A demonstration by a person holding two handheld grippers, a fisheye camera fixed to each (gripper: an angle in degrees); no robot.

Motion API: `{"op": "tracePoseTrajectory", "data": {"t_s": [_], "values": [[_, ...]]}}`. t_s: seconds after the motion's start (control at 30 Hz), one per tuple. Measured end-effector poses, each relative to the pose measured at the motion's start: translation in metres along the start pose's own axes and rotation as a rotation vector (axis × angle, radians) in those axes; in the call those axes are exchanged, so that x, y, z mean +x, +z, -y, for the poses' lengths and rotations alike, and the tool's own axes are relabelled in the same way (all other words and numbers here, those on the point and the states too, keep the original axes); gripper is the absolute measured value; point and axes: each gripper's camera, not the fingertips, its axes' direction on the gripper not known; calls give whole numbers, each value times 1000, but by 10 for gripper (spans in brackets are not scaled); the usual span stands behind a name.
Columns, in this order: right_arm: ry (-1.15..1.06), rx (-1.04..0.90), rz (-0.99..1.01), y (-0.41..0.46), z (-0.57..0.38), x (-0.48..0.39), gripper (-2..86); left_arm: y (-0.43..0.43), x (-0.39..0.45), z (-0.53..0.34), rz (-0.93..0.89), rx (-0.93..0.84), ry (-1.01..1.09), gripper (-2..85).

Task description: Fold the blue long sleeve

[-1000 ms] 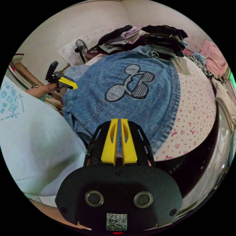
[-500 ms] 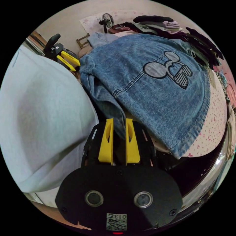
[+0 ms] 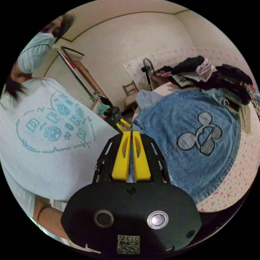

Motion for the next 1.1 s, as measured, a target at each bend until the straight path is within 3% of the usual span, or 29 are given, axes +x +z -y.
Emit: {"op": "tracePoseTrajectory", "data": {"t_s": [0.13, 0.23, 0.37, 0.5, 0.6, 0.87, 1.1], "values": [[-95, 107, -11, -19, 33, 1, 5, -20, -14, -2, 49, 54, -64, 128], [-76, 109, -147, -25, 62, 20, 6, -42, -44, -9, 76, 128, -168, 124], [123, 118, -378, -26, 103, 74, 11, -59, -92, -20, 59, 226, -337, 118], [339, 56, -498, -16, 107, 143, 20, -60, -139, -38, -143, 339, -519, 135], [456, 2, -454, -21, 74, 172, 30, -55, -141, -44, -168, 358, -528, 143], [620, 147, -551, -86, -77, 143, 66, -20, -124, 8, -178, 305, -398, 173], [569, 32, -618, -89, -133, 115, 108, 12, -152, 82, -130, 176, -352, 143]]}}
